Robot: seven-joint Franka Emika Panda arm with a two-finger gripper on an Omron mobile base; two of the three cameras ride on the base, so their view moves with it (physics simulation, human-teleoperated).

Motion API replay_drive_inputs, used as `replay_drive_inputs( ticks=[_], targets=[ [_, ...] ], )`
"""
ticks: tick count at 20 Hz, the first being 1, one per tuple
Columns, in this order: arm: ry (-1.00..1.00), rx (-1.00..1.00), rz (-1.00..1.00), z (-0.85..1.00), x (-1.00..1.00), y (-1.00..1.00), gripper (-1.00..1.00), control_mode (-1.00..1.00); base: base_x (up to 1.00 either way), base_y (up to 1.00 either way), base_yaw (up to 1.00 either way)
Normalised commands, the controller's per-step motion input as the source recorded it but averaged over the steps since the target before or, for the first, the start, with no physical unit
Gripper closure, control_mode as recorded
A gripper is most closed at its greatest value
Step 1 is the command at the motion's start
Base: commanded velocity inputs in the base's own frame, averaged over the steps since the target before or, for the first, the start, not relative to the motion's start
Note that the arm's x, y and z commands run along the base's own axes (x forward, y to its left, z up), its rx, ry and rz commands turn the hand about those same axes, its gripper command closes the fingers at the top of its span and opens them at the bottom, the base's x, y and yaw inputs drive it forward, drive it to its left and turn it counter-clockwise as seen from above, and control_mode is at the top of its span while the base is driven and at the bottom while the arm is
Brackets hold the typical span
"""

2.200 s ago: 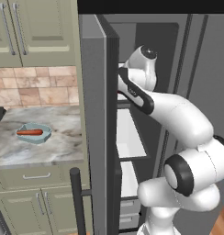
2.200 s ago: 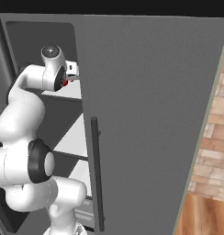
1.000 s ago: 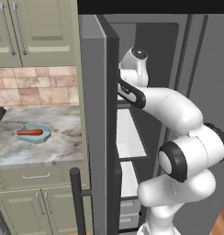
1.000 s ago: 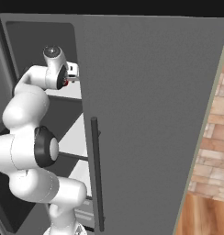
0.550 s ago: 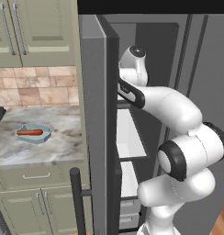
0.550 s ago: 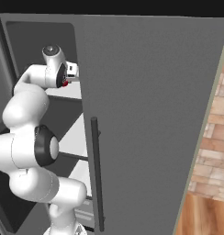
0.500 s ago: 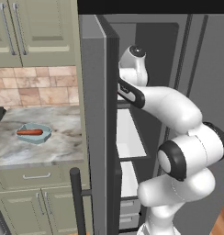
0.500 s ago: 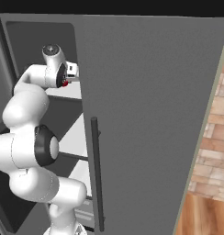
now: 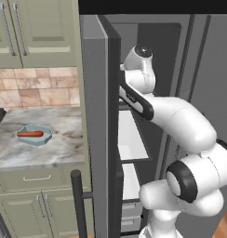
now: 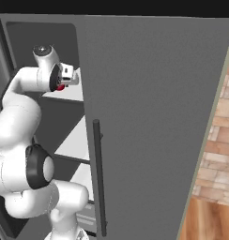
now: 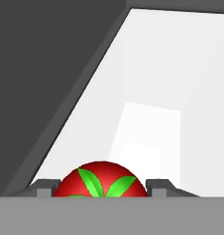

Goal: Take the tomato and carrot out of the freezer and place them in the tupperware container on the counter. Then put the tupperware containing the vegetables back in the freezer.

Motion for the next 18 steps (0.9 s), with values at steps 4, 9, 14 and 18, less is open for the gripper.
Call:
replay_drive_inputs(
  ticks=[4,9,14,18],
  targets=[
    [-0.13,0.0,-0.02,0.14,-1.0,-0.19,1.0,-1.0,0.0,0.0,0.0],
    [-0.07,0.02,-0.01,0.46,-1.0,-0.46,1.0,-1.0,0.0,0.0,0.0],
    [0.01,0.07,0.0,0.59,-1.0,-0.2,1.0,-1.0,0.0,0.0,0.0],
    [0.05,0.08,0.0,0.66,-1.0,0.0,1.0,-1.0,0.0,0.0,0.0]
  ],
)
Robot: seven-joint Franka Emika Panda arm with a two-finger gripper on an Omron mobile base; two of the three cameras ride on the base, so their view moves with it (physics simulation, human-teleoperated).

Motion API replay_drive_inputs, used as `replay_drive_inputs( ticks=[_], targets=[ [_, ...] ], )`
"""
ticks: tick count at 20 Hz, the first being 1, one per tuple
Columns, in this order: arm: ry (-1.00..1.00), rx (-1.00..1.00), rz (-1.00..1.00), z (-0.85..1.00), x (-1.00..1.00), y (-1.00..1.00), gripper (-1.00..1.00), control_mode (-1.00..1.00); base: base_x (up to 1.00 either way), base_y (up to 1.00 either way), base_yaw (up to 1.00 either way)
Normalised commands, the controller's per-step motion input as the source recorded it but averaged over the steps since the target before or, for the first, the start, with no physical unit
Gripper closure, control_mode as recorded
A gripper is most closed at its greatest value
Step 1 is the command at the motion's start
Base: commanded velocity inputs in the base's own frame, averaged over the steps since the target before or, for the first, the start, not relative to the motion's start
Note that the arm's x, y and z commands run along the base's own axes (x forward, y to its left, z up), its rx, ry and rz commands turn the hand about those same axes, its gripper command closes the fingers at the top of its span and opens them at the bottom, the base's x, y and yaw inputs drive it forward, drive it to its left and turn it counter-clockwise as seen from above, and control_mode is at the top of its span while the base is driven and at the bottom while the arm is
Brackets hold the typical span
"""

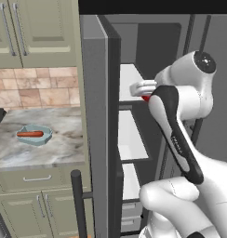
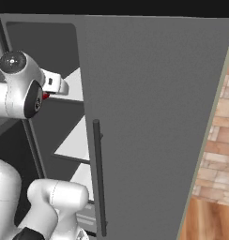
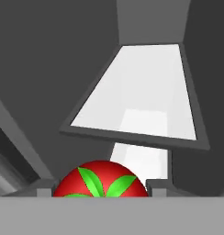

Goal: Take the tomato and carrot out of the freezer and place them in the tupperware container on the counter. Then put the tupperware containing the vegetables back in the freezer.

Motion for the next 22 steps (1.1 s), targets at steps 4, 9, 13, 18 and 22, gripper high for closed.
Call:
replay_drive_inputs(
  ticks=[4,9,13,18,22],
  targets=[
    [0.08,0.03,-0.03,0.47,-1.0,-0.06,1.0,-1.0,0.0,0.0,0.0],
    [0.12,0.0,-0.06,0.1,-0.91,-0.28,1.0,-1.0,0.0,0.0,0.0],
    [0.15,0.0,-0.05,0.0,-0.59,-0.39,1.0,-1.0,0.0,0.0,0.0],
    [0.11,0.0,-0.02,0.0,-0.47,-0.39,1.0,-1.0,0.0,0.0,0.0],
    [0.09,0.0,-0.02,-0.13,-0.49,-0.18,1.0,-1.0,0.0,0.0,0.0]
  ],
)
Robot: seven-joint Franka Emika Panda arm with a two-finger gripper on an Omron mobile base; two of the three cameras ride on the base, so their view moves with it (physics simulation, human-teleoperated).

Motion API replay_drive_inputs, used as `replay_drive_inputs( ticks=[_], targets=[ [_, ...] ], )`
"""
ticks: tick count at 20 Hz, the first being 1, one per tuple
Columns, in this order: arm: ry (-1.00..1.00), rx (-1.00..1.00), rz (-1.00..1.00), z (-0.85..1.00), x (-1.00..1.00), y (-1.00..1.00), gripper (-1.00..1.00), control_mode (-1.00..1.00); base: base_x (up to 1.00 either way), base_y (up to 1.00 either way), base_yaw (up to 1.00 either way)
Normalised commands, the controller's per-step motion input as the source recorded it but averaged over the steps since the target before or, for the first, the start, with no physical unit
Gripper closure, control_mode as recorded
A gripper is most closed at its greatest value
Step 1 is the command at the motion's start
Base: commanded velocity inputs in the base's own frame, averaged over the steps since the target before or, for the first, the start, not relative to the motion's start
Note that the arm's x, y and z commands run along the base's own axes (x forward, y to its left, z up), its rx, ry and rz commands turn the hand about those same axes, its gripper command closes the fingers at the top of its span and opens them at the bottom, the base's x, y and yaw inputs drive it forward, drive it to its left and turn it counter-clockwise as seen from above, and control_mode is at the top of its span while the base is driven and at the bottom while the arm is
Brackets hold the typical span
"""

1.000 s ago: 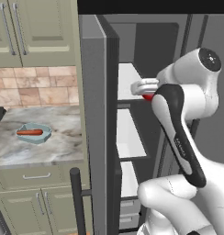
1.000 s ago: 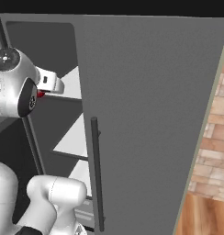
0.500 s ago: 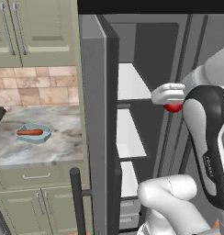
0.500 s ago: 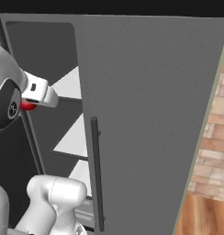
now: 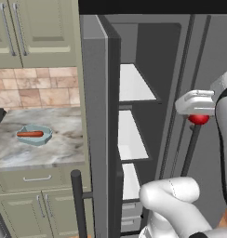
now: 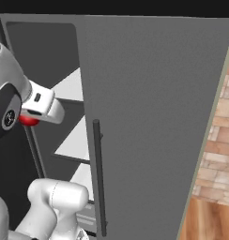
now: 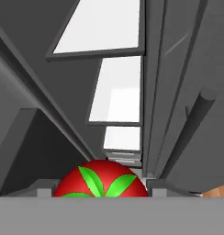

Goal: Take the tomato and carrot out of the freezer and place them in the tupperware container on the counter. Then put the tupperware containing the vegetables back in the freezer.

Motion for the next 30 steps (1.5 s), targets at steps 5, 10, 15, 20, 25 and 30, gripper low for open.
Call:
replay_drive_inputs(
  ticks=[5,10,15,20,25,30],
  targets=[
    [0.02,-0.04,-0.05,-0.23,-0.31,-0.04,1.0,-1.0,0.0,0.0,0.0],
    [0.0,-0.03,-0.04,-0.08,0.0,0.0,1.0,1.0,-0.26,-0.04,-0.04],
    [0.0,0.0,0.0,0.0,0.0,0.0,1.0,1.0,-1.0,-0.43,0.0],
    [0.0,0.0,0.0,0.0,0.0,0.0,1.0,1.0,-0.96,-0.57,0.17],
    [0.0,0.0,0.0,0.0,0.0,0.0,1.0,1.0,-0.49,-0.11,0.71],
    [0.0,0.0,0.0,0.0,0.0,0.0,1.0,1.0,-0.43,0.07,0.94]
  ],
)
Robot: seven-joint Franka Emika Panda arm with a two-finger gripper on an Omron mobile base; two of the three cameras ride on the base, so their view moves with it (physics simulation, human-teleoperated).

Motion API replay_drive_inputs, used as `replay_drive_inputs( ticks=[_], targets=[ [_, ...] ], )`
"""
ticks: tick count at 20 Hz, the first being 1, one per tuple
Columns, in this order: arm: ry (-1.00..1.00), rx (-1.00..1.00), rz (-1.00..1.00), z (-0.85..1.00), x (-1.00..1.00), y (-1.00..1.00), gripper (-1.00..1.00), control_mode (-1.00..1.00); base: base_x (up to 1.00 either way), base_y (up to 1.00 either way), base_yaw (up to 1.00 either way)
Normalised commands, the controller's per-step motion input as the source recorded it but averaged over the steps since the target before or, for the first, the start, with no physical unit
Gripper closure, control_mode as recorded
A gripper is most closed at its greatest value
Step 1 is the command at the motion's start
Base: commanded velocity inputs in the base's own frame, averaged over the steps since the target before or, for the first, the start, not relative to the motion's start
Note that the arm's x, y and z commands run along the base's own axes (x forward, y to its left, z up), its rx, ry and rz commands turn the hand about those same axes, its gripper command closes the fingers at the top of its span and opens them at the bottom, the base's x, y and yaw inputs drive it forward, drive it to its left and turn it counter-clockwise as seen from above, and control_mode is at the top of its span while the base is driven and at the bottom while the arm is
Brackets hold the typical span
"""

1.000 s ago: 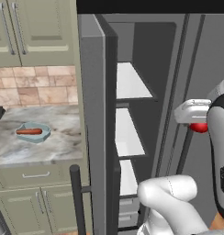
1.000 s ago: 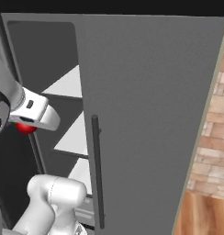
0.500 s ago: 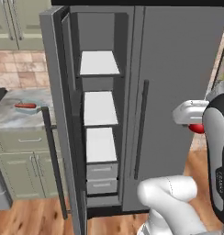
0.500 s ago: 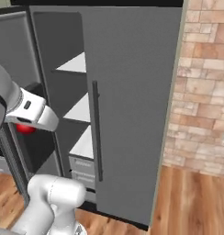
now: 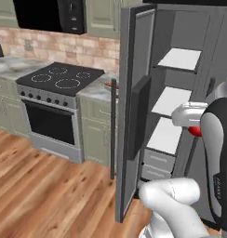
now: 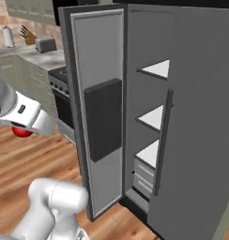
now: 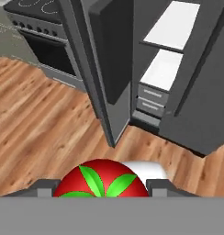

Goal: Take the tomato and carrot out of the freezer and place them in the tupperware container on the counter. Then put the tupperware containing the vegetables back in the freezer.

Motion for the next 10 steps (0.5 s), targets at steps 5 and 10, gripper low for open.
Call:
replay_drive_inputs(
  ticks=[5,10],
  targets=[
    [0.0,0.0,0.0,0.0,0.0,0.0,1.0,1.0,-0.4,0.29,0.93],
    [0.0,0.0,0.0,0.0,0.0,0.0,1.0,1.0,0.13,0.67,0.57]
  ],
)
